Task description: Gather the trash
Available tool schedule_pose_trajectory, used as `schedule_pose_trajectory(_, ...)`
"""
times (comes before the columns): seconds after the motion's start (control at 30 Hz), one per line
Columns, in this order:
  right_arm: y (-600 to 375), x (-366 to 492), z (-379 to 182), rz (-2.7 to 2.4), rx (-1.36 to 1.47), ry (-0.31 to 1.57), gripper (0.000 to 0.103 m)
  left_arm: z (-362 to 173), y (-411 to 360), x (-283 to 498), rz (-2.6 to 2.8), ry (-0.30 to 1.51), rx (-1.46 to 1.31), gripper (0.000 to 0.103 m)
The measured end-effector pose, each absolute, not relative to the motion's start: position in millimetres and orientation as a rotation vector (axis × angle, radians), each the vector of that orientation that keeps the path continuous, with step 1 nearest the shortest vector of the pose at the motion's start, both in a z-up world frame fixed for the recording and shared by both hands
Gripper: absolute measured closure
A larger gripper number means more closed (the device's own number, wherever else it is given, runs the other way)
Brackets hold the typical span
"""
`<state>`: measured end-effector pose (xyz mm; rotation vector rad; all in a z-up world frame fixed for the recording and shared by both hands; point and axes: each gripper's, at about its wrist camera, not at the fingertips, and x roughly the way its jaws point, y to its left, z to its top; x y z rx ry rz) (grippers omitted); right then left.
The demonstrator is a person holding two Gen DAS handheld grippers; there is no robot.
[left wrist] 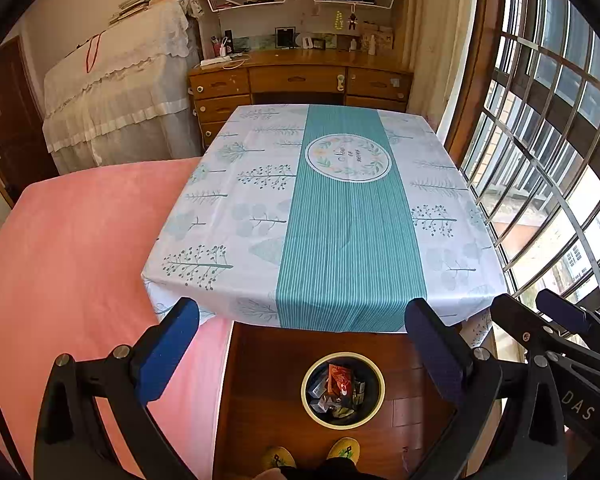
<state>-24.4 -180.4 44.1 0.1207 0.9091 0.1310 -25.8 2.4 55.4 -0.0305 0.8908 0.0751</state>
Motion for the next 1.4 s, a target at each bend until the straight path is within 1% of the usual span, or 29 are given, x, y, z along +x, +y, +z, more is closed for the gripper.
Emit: schedule_pose_trajectory(1.4, -184, -30, 35, 0.141, 0.113, 0.946, 0.032, 44, 0, -38, 0.081, 0.938, -0.043, 0.001)
